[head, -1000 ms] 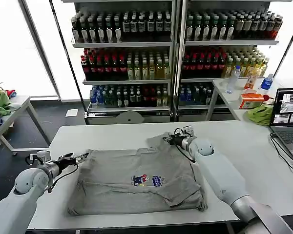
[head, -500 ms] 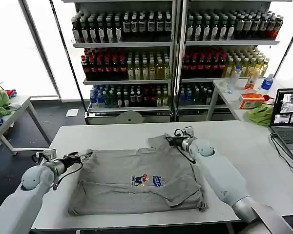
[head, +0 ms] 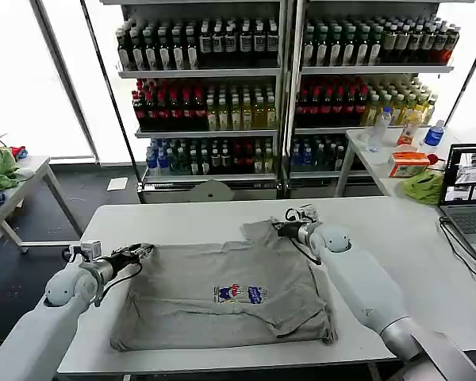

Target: Fold and organize the clothes.

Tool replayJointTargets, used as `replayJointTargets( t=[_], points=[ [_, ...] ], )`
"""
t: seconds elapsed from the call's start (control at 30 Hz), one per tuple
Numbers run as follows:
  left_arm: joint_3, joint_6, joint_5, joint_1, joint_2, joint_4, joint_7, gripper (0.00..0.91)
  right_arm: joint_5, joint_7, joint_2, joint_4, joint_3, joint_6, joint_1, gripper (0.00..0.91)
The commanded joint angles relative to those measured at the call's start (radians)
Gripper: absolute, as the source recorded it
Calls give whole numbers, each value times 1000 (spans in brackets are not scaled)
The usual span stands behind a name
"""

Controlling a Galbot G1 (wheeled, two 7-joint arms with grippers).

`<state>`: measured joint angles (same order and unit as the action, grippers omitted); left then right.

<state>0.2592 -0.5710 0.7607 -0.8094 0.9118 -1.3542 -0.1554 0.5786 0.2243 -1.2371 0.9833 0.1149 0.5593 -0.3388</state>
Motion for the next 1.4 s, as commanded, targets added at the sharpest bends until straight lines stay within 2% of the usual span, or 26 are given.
replayJointTargets(
  t=[0.03, 0.3, 0.4, 0.47, 0.7, 0.87, 1.07, 1.2, 1.4],
  points=[
    [-24, -5, -20, -8, 5, 5, -11, 10, 3, 1, 1, 0, 2, -3, 3, 0],
    [-27, -3, -15, -6, -3, -17, -10, 10, 28, -9, 8, 34, -18, -4, -12, 0],
    [-22, 9, -5, -2, -3, -32, 6, 10, 62, -24, 22, 74, -35, -6, -30, 0],
    [-21, 20, 12, -4, -9, -52, 15, 20, 123, -60, 34, 142, -44, -15, -57, 0],
    [2, 37, 45, -23, -29, -126, 40, 10, 240, -169, 80, 379, -123, -21, -170, 0],
    [35, 35, 67, -63, -48, -211, 63, 10, 288, -200, 141, 487, -164, -7, -251, 0],
    [134, 41, 64, -174, -69, -352, 99, 10, 323, -229, 200, 666, -261, -3, -403, 0],
    [202, 52, 65, -254, -88, -419, 104, 20, 338, -248, 220, 771, -335, -4, -506, 0],
    [257, 87, 44, -371, -101, -502, 102, 10, 369, -313, 229, 911, -429, 19, -662, 0]
  ],
)
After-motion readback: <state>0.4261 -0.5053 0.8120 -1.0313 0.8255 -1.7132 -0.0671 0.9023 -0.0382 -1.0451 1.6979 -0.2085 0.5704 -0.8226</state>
